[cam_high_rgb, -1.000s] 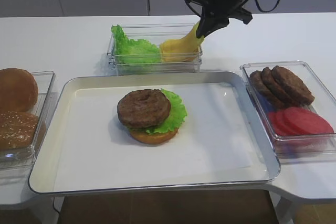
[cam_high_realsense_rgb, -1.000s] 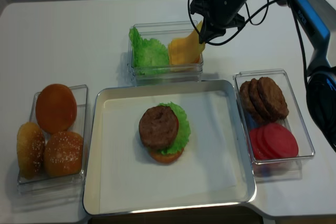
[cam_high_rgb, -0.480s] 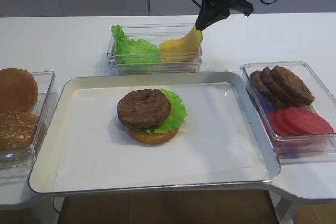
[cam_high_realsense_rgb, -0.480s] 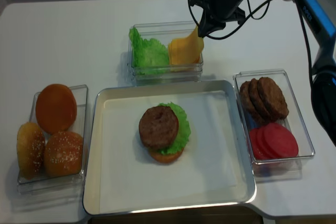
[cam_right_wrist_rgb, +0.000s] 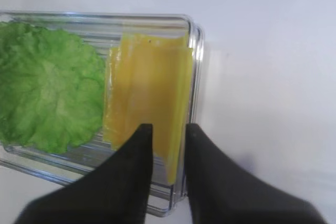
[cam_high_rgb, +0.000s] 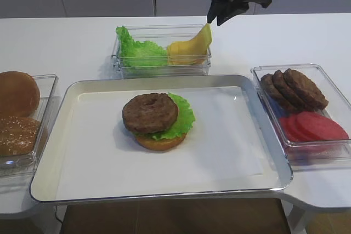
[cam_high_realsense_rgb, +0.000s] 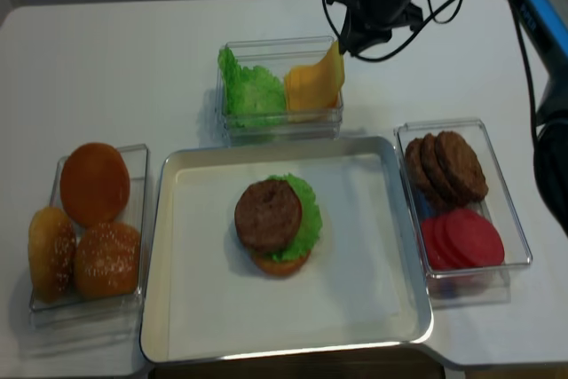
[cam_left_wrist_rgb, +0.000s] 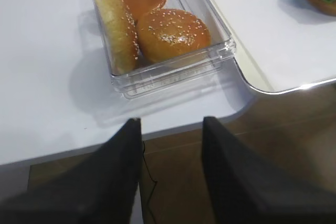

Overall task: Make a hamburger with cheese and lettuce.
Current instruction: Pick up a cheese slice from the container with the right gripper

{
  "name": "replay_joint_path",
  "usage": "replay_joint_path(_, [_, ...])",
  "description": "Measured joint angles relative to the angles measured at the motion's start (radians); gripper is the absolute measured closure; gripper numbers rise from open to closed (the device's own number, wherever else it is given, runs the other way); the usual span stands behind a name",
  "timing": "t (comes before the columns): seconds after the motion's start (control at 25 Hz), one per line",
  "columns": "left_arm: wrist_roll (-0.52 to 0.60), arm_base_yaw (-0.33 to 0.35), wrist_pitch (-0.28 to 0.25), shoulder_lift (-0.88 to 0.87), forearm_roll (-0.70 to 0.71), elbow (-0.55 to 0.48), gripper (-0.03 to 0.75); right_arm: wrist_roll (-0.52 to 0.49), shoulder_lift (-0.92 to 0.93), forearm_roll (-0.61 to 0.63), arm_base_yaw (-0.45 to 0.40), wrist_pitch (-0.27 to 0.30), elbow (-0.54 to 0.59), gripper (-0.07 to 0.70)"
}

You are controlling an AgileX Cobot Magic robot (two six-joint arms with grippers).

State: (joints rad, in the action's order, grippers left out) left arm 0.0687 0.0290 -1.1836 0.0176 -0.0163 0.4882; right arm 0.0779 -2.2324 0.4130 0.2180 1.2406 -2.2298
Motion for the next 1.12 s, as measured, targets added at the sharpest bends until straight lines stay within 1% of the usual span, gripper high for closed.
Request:
replay_joint_path(0.12, [0.0, 0.0, 0.0, 0.0, 0.0, 0.0, 0.427, 0.0, 0.017, 0.0, 0.002, 0.0, 0.011, 0.432])
replay_joint_path(0.28, [0.0, 0.0, 0.0, 0.0, 0.0, 0.0, 0.427, 0.0, 0.019, -0.002, 0.017, 0.003, 0.044, 0.423])
replay_joint_path(0.44, [0.0, 0.0, 0.0, 0.0, 0.0, 0.0, 0.427, 0.0, 0.019, -0.005, 0.023, 0.003, 0.045, 0.421])
replay_joint_path(0.68, [0.0, 0.0, 0.0, 0.0, 0.0, 0.0, 0.427, 0.0, 0.019, -0.058, 0.023, 0.003, 0.045, 0.421])
replay_joint_path(1.12, [0.0, 0.0, 0.0, 0.0, 0.0, 0.0, 0.427, 0.0, -0.013, -0.003, 0.023, 0.003, 0.045, 0.42])
